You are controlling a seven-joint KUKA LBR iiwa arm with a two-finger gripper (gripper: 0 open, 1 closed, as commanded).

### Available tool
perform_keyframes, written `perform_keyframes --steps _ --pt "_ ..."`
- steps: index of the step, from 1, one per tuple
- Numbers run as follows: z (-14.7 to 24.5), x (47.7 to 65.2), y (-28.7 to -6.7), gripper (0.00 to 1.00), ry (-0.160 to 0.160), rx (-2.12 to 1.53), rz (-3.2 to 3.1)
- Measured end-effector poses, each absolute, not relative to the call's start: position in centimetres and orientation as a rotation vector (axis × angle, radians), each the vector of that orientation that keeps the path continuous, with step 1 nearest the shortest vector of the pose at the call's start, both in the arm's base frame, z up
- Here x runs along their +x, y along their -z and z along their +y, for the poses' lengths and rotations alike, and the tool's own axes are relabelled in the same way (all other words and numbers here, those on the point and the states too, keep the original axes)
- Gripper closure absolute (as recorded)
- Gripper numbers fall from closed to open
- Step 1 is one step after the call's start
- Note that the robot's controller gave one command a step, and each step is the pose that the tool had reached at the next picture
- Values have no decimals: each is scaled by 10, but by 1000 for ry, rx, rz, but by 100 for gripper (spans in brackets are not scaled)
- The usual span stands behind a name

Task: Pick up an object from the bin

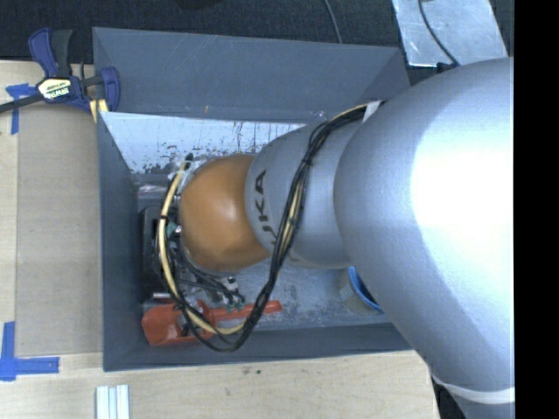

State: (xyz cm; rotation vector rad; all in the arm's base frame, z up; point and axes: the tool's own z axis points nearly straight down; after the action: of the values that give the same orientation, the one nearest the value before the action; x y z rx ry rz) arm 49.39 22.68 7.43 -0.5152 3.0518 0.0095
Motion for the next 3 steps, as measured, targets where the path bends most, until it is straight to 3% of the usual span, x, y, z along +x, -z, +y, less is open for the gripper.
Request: perform_keyframes --steps 1,3 --pt "220 506 -82 100 6 -1524 2672" --pt "219 500 -95 100 3 -1538 2689"
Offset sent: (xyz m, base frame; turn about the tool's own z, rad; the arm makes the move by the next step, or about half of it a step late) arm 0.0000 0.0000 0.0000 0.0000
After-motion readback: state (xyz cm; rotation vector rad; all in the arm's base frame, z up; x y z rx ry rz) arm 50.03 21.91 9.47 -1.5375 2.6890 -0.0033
